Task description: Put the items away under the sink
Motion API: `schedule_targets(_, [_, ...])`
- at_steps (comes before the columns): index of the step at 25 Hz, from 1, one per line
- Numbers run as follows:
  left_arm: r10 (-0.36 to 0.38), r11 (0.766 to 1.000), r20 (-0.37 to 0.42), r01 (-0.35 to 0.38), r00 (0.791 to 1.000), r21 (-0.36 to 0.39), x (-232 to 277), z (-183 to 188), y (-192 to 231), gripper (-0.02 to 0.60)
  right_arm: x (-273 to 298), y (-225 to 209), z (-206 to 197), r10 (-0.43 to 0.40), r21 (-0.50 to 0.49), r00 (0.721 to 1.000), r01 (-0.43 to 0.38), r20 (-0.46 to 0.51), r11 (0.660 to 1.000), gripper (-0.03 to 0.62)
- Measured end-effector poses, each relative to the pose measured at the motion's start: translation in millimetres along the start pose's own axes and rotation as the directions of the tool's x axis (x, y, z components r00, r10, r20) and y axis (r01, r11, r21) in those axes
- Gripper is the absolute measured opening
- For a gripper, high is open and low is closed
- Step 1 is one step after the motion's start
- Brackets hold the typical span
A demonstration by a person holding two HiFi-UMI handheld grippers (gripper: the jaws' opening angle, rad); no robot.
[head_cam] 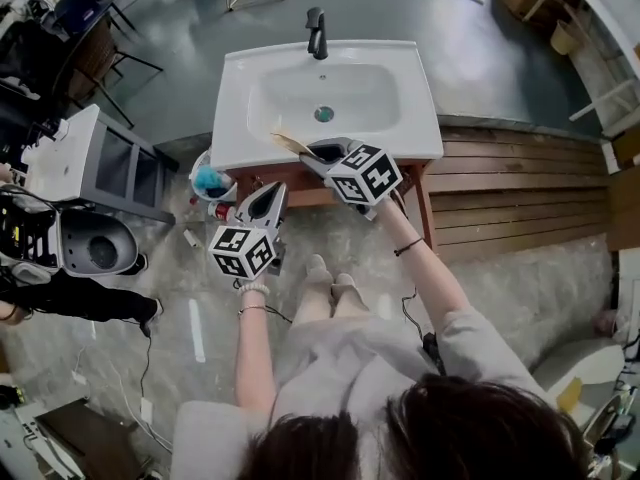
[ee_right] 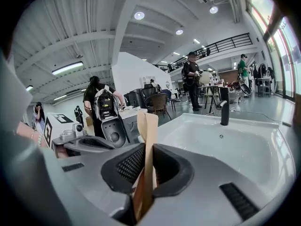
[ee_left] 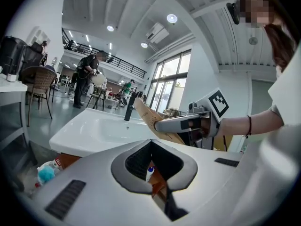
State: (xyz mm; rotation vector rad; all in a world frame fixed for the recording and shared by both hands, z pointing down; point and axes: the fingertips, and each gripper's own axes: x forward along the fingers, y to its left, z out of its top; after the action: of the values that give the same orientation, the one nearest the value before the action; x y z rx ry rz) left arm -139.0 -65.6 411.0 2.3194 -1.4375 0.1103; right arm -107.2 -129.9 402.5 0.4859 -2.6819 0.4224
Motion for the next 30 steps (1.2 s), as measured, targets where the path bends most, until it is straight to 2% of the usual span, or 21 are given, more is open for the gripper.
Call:
schedule_targets(8, [0.0,1.0,-0.037,0.0,0.999,-0.015,-5,-20,12,-0.003,18,11,-19,0.024,0.015,0.999,-0.024,-0.022,1.0,0.055])
schedule_targets(17, [-0.052,0.997,-0.071,0.048,0.996,-0.056,-6,-56,18,-0.003,35,24,-50,0.009,0.029,0.998,-0.007,-0.062,1.0,0.055])
schedule_targets(25, [-0.109,0.993,-0.064,0.106,0.992,-0.043,2,-90,17,-0.003,45,33,-91,-0.009,0.006,0.997,0.009,-0.081,1.0,0.055])
schedule_targets(30, [-0.111,0.993,-0.086,0.108,0.99,-0.038,10,-113,26,-0.003,61,29,-120,0.009,0.019,0.994,-0.007,-0.109,1.0,0.055])
